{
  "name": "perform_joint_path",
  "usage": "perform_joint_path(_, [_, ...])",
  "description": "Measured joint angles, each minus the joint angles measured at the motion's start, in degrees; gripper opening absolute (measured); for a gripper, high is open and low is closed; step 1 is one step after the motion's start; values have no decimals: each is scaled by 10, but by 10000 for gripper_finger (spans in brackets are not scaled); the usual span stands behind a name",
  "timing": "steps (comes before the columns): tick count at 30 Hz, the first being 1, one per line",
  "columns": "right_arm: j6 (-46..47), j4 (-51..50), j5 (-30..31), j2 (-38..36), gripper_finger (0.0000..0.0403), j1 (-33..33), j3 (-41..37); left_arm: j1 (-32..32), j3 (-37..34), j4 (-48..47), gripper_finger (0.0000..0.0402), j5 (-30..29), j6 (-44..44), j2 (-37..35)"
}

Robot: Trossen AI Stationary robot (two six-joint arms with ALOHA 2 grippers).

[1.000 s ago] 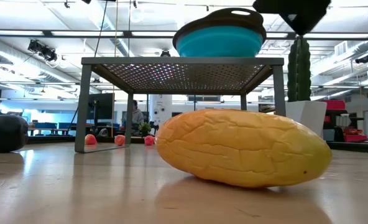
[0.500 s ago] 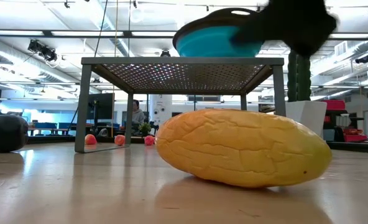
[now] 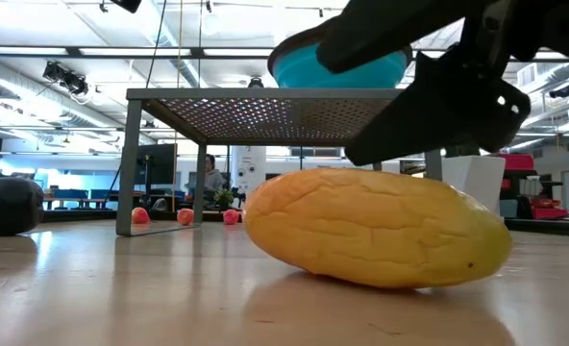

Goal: Pick & Place Fruit
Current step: Put the yellow mango into the blue strainer bowl on the shelf

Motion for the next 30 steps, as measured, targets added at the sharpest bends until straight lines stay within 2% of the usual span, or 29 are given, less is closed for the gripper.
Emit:
perform_joint_path(6, [-40,1,9,-4,299,-2,21,0,0,-4,40,24,-11,0])
perform_joint_path(11, [-56,-29,47,-4,298,-3,38,0,0,-4,40,23,-14,0])
perform_joint_path(23, [-50,-227,53,6,298,-9,152,0,0,-4,39,21,-20,0])
perform_joint_path(30, [-46,-256,44,44,298,-16,166,0,0,-5,39,21,-23,0])
